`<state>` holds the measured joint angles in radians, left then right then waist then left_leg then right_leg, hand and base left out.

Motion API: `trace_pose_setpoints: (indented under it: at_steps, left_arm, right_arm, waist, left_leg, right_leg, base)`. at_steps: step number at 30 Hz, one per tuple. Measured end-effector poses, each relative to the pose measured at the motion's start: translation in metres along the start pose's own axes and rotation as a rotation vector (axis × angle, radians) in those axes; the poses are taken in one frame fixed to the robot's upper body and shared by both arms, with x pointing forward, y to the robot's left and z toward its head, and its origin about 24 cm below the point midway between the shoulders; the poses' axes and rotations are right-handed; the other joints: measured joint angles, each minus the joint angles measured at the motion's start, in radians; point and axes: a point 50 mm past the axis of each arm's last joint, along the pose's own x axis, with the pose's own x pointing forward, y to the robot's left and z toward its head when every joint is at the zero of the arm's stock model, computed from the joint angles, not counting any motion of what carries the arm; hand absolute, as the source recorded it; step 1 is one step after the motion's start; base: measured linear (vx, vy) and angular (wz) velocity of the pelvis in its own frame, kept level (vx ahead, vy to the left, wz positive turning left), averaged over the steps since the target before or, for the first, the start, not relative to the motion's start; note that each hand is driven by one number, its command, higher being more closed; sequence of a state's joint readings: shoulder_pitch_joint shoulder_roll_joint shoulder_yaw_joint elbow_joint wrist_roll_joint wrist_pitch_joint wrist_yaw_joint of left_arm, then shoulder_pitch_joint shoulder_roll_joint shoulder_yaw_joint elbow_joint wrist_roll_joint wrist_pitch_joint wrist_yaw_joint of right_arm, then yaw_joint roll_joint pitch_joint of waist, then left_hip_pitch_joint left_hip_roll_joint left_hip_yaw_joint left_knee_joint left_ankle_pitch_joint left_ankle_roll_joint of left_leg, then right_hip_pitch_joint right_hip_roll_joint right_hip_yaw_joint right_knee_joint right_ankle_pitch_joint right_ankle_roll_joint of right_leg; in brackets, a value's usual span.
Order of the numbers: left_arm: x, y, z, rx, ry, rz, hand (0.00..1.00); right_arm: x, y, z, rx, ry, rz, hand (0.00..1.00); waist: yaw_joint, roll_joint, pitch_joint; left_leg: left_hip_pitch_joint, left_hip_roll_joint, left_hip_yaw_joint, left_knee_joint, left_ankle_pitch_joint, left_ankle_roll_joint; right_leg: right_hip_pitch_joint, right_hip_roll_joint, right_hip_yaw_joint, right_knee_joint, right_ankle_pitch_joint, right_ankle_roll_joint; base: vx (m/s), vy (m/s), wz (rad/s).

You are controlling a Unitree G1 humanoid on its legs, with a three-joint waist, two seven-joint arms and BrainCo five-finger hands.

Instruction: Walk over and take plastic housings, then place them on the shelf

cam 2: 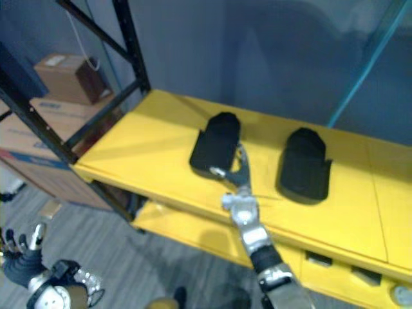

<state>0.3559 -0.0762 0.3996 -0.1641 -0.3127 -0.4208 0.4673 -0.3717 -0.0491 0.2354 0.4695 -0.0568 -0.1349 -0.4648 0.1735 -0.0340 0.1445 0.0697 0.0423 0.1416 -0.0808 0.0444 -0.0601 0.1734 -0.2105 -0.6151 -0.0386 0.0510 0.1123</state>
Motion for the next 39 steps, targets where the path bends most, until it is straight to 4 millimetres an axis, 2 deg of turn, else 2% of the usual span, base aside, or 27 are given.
trace_pose_setpoints:
  at_steps: [3,8,13,20,26,39]
  left_arm:
    - [-0.003,-0.004,-0.003,-0.002,0.023,-0.014,0.0]
    - [-0.004,-0.003,-0.001,-0.002,0.021,-0.011,0.0]
    - [-0.005,-0.006,0.0,-0.013,0.018,-0.023,0.0]
    - [-0.008,-0.013,-0.001,-0.023,0.031,-0.061,0.0]
    - [-0.008,-0.012,-0.003,-0.007,0.042,-0.058,0.0]
    - [-0.005,-0.019,0.004,-0.029,0.024,-0.062,0.0]
  right_arm:
    - [-0.004,-0.002,-0.002,-0.017,0.003,-0.019,0.0]
    - [-0.009,-0.004,0.003,-0.042,-0.053,-0.061,0.0]
    - [-0.013,-0.011,0.005,-0.031,-0.074,-0.094,0.0]
    - [-0.022,0.001,-0.012,0.095,0.06,0.144,0.0]
    - [-0.025,0.008,-0.007,0.166,0.078,0.304,0.0]
    - [-0.025,0.007,-0.007,0.201,0.107,0.373,0.0]
  waist:
    - [-0.002,0.0,0.0]
    - [-0.023,0.0,0.0]
    - [-0.025,0.0,0.0]
    - [-0.027,-0.001,0.001]
    - [-0.047,-0.007,0.002]
    - [-0.05,-0.014,0.003]
  left_leg:
    - [0.0,0.0,0.005,0.0,-0.002,0.0]
    - [0.0,0.0,0.007,0.0,-0.005,-0.001]
    - [-0.002,0.0,0.007,0.0,-0.006,0.0]
    - [-0.003,-0.002,0.005,0.0,-0.006,0.0]
    - [0.0,-0.001,0.007,0.0,-0.007,0.0]
    - [0.007,0.0,0.011,-0.004,-0.006,0.0]
  right_leg:
    - [-0.003,0.0,0.009,0.0,0.0,0.0]
    - [-0.005,-0.001,0.012,0.0,0.0,0.0]
    - [-0.006,-0.001,0.011,-0.002,0.0,0.0]
    - [-0.007,-0.001,0.01,-0.001,0.0,0.0]
    - [-0.005,-0.001,0.011,-0.001,0.0,0.0]
    - [-0.003,-0.001,0.014,0.001,0.0,0.0]
  base:
    - [0.02,0.012,-0.05]
    - [0.01,0.003,0.0]
    - [0.0,0.0,0.0]
    - [0.0,0.0,0.0]
    - [0.0,0.0,0.0]
    - [0.0,0.0,0.0]
